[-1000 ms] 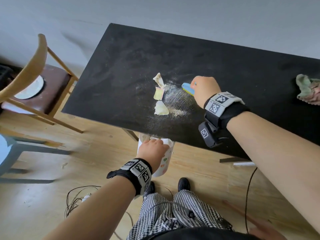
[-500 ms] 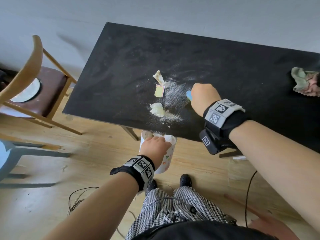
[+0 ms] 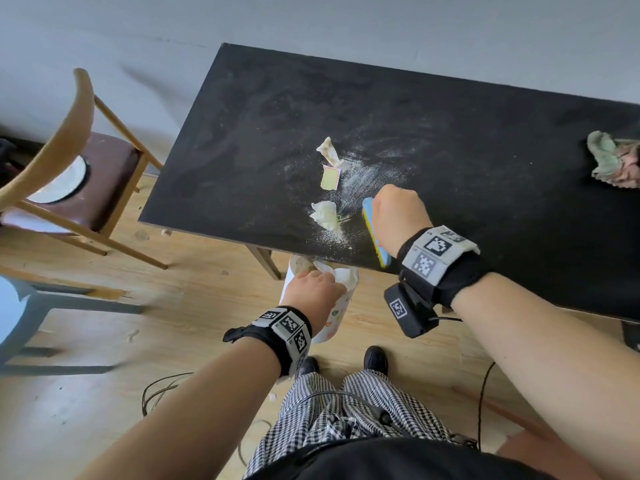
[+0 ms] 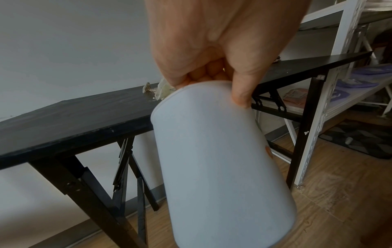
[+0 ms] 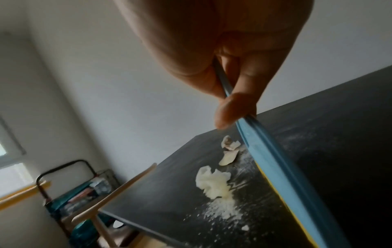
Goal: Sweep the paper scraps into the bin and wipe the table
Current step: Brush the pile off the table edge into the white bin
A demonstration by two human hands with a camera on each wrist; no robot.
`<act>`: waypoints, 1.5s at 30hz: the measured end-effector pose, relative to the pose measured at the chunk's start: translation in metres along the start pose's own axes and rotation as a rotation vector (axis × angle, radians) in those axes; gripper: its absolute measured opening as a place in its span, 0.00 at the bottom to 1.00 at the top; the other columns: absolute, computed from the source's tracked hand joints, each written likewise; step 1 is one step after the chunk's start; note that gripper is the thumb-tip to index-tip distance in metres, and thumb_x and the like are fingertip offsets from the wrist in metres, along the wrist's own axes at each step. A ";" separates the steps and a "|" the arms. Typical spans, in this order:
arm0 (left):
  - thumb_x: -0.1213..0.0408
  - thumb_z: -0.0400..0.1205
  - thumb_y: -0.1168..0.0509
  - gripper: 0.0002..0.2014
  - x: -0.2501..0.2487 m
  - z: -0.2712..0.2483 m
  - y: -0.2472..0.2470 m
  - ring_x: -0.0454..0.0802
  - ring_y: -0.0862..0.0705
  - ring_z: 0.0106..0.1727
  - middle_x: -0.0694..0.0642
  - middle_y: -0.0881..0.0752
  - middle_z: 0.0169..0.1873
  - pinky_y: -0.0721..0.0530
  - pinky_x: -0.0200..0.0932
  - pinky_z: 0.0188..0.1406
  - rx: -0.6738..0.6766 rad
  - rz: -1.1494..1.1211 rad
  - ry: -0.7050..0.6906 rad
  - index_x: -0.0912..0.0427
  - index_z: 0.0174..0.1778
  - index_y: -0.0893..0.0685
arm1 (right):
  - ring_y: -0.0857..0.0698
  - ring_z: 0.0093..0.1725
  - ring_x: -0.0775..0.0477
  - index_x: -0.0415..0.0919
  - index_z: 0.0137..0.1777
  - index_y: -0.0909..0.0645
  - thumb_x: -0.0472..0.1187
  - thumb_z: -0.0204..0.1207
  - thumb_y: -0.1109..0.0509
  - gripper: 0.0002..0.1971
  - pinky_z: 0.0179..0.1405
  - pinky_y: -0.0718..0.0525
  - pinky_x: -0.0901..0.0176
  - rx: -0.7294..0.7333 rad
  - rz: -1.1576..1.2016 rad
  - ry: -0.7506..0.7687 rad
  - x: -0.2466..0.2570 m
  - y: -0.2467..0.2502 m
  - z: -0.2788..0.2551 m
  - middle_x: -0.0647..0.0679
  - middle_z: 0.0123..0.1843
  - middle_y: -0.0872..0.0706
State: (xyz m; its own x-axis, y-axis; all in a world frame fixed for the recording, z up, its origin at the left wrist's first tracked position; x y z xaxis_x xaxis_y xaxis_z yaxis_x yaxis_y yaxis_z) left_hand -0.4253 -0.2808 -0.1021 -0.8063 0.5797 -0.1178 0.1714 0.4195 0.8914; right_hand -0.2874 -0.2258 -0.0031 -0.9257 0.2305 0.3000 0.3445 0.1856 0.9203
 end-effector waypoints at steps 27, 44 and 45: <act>0.64 0.84 0.39 0.18 0.025 -0.007 0.002 0.53 0.24 0.62 0.51 0.22 0.56 0.30 0.44 0.60 -0.022 -0.037 0.018 0.46 0.70 0.24 | 0.16 0.45 0.39 0.37 0.56 0.17 0.37 0.83 0.40 0.11 0.43 0.22 0.55 0.092 0.103 0.290 0.037 -0.018 -0.008 0.35 0.47 0.14; 0.65 0.83 0.38 0.20 0.025 -0.011 0.003 0.54 0.24 0.61 0.52 0.22 0.57 0.29 0.43 0.58 -0.019 0.004 0.020 0.46 0.72 0.25 | 0.15 0.49 0.35 0.35 0.57 0.20 0.34 0.82 0.40 0.10 0.45 0.20 0.48 0.086 -0.006 0.335 0.040 -0.023 -0.016 0.35 0.49 0.14; 0.65 0.83 0.38 0.20 0.024 -0.010 0.003 0.54 0.24 0.61 0.52 0.22 0.57 0.29 0.43 0.58 -0.022 0.003 0.020 0.46 0.72 0.25 | 0.15 0.50 0.35 0.35 0.58 0.20 0.35 0.82 0.40 0.10 0.45 0.19 0.49 0.126 -0.020 0.348 0.043 -0.027 -0.018 0.36 0.49 0.14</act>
State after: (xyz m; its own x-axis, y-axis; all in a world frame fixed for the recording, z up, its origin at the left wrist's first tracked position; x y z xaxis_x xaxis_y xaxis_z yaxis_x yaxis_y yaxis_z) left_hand -0.4503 -0.2727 -0.0977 -0.8170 0.5666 -0.1067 0.1615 0.4026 0.9010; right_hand -0.3388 -0.2381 -0.0103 -0.9229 -0.1088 0.3693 0.3219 0.3081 0.8952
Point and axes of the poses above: each hand's wrist, its own z-axis towards the middle knuckle, its own y-axis out of the back of the hand, x = y × z, the point moved 3 cm from there along z, towards the middle knuckle
